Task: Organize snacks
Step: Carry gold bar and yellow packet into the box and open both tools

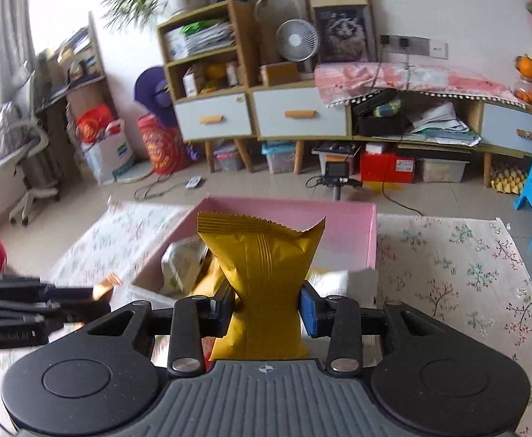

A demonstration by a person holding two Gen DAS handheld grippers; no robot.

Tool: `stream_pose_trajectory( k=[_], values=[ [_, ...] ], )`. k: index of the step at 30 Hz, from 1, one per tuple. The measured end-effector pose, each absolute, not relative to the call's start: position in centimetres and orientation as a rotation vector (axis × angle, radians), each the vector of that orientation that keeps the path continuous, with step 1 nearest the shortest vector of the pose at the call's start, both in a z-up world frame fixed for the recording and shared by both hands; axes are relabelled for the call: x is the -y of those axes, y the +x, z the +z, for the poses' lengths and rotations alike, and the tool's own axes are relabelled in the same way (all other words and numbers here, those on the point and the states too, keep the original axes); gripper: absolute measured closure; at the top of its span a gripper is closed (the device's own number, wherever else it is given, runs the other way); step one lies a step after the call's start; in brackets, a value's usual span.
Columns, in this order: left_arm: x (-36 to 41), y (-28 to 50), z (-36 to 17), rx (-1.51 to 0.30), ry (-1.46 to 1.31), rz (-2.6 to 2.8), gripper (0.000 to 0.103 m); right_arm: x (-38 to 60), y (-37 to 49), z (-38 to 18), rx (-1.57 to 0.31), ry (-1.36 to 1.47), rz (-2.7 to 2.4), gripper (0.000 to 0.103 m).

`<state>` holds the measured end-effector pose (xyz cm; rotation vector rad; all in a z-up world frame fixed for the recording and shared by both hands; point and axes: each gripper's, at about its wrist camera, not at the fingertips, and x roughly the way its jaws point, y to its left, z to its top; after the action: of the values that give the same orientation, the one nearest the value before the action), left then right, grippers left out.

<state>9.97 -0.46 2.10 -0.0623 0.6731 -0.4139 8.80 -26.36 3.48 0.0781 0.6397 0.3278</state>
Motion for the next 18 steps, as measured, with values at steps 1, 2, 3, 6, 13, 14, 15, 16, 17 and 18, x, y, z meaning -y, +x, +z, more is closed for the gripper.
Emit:
stream_pose_trajectory(
  k=[1, 2, 3, 6, 13, 14, 15, 16, 17, 18],
  values=[
    [0.7, 10.5, 2.4, -0.669, -0.06, -0.413, 0.078, 26.5, 9.2, 3.6, -0.634, 0.096, 0.317, 0.076],
    [1.0, 11.1, 2.6, -0.667, -0.058, -0.412, 0.078, 26.6, 9.4, 3.7, -0.629, 0.11, 0.306, 0.076],
    [1.4, 11.7, 2.9, -0.664, -0.054, -0.41, 0.078, 26.7, 9.9, 3.8, -0.623, 0.128, 0.293, 0.076],
    [2.4, 13.5, 3.2, -0.664, -0.046, -0.402, 0.078, 27.3, 10.7, 3.6, -0.613, 0.175, 0.264, 0.076],
    [5.0, 17.9, 2.4, -0.709, -0.081, -0.38, 0.078, 29.3, 12.8, 2.0, -0.631, 0.327, 0.208, 0.076],
    [5.3, 18.4, 2.1, -0.716, -0.089, -0.378, 0.078, 29.4, 12.9, 1.7, -0.635, 0.343, 0.206, 0.076],
    [5.7, 19.0, 1.9, -0.723, -0.096, -0.374, 0.078, 29.6, 13.0, 1.4, -0.636, 0.362, 0.203, 0.076],
    [6.1, 19.5, 1.6, -0.73, -0.102, -0.37, 0.078, 29.7, 13.1, 1.2, -0.637, 0.378, 0.199, 0.076],
    [6.5, 19.9, 1.3, -0.735, -0.106, -0.365, 0.078, 29.7, 13.0, 1.1, -0.639, 0.394, 0.195, 0.076],
    [6.8, 20.3, 1.1, -0.741, -0.11, -0.362, 0.078, 29.9, 13.1, 0.9, -0.64, 0.411, 0.195, 0.076]
  ],
)
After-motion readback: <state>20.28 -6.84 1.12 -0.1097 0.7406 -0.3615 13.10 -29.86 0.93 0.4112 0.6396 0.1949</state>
